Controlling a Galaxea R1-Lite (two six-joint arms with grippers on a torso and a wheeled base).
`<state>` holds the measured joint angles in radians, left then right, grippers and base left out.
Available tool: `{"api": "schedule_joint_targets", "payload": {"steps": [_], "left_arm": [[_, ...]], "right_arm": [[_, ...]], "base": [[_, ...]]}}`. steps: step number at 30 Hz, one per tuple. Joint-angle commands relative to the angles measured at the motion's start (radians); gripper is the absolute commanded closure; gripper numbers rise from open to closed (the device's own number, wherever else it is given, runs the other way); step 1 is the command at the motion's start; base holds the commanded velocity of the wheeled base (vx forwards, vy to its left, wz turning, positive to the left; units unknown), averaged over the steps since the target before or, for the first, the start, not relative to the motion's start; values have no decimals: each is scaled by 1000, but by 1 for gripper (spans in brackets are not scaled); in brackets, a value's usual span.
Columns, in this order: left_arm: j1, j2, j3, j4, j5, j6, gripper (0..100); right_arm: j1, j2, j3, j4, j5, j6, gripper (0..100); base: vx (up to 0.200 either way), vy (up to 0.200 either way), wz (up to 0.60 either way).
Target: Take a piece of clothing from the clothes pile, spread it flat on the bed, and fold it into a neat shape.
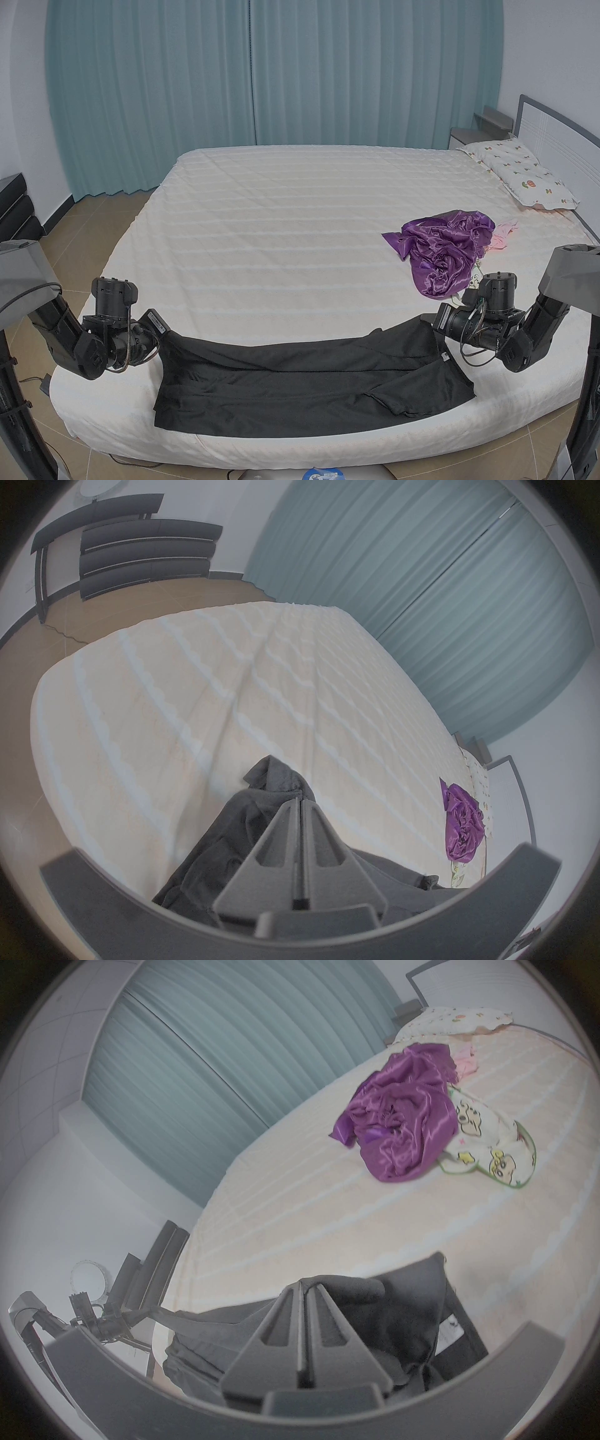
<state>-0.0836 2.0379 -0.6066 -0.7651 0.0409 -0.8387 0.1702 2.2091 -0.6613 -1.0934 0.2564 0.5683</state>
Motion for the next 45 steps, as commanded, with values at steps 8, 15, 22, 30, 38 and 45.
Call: {"api": "schedule_joint_targets", "payload": {"steps": [8, 15, 22, 30, 38, 45], "left_arm": [[38, -1, -104, -6, 1, -5, 100], [39, 10, -113, -3, 1, -2, 100], [39, 25, -111, -2, 1, 3, 100], [38, 19, -111, -2, 1, 1, 100], [33, 30, -105, 1, -3, 6, 100], [31, 44, -90, 1, -3, 49, 100]], "right_arm": [[-28, -35, -27, -77, 0, 2, 100], [-29, -46, -37, -125, 0, 1, 100], [-18, -39, -89, -120, -3, -2, 100], [-15, -31, -166, -102, -5, -7, 100], [-17, -2, -199, -77, -5, -21, 100], [-26, -9, -143, -71, 6, -59, 100]], "base": [[0, 0, 0], [0, 0, 0], [0, 0, 0], [0, 0, 0], [0, 0, 0], [0, 0, 0]]}}
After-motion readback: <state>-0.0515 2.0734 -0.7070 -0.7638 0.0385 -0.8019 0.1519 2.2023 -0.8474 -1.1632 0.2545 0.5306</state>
